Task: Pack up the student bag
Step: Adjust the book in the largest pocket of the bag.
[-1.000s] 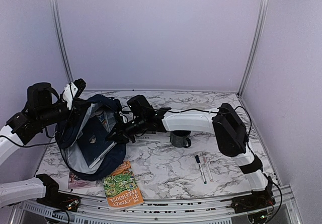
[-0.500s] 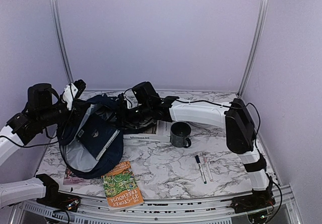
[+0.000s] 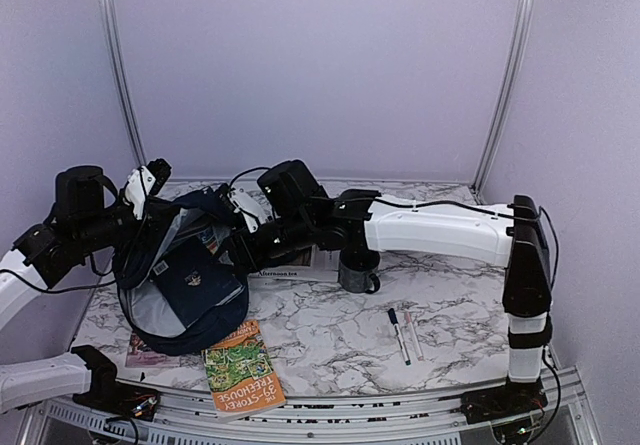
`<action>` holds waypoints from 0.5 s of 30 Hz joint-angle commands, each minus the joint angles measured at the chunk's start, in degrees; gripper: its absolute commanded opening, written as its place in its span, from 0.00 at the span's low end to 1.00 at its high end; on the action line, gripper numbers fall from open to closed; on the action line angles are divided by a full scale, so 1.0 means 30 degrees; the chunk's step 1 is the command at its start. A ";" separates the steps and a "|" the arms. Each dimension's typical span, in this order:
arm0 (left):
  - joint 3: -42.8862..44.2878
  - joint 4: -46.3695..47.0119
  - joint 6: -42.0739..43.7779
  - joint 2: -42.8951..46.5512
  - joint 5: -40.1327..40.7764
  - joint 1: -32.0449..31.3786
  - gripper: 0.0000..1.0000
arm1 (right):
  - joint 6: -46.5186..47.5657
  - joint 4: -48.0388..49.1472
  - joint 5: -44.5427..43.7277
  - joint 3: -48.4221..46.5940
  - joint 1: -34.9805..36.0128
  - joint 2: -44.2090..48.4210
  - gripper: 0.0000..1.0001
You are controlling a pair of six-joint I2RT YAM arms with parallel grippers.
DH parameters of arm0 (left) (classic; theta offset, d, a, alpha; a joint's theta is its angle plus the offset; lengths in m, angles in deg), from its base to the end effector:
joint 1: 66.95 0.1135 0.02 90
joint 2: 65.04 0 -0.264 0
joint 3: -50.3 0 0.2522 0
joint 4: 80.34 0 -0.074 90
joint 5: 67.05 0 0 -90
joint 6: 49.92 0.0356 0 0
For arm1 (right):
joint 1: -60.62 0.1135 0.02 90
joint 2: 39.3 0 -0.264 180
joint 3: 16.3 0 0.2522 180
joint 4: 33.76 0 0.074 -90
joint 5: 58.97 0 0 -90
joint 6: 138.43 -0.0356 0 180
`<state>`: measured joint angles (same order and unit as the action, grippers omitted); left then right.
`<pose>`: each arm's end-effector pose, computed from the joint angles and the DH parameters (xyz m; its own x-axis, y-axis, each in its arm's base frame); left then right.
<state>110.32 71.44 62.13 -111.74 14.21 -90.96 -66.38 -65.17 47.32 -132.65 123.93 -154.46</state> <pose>0.1712 -0.0822 0.3357 -0.0164 0.4135 -0.9104 0.5853 0.7422 0.3266 0.2057 0.4314 0.3032 -0.5129 -0.3617 -0.7785 -0.8497 0.3427 0.4006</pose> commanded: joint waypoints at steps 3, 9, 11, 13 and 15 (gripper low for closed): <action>0.0563 0.2446 -0.0229 0.0522 -0.0605 -0.0116 0.00 | 0.6873 -0.0502 -0.1102 -0.0679 0.0115 -0.2769 0.61; 0.0547 0.2448 -0.0243 0.0427 -0.0684 -0.0112 0.00 | 0.9701 0.0036 -0.1414 -0.2404 0.0108 -0.4985 0.65; 0.0561 0.2446 -0.0229 0.0392 -0.0793 -0.0098 0.00 | 1.0242 -0.0208 -0.1404 -0.2598 0.0112 -0.5410 0.66; 0.0573 0.2448 -0.0278 0.0307 -0.0901 -0.0096 0.00 | 1.0512 -0.0760 -0.1657 -0.2880 0.0135 -0.5794 0.66; 0.0578 0.2473 -0.0330 0.0274 -0.1142 -0.0105 0.00 | 1.0624 -0.1181 -0.1803 -0.2999 0.0156 -0.6034 0.67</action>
<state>110.32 71.35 62.11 -111.92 13.73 -90.93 -38.78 -66.57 43.61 -138.33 124.22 -171.53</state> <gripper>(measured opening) 0.042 0.662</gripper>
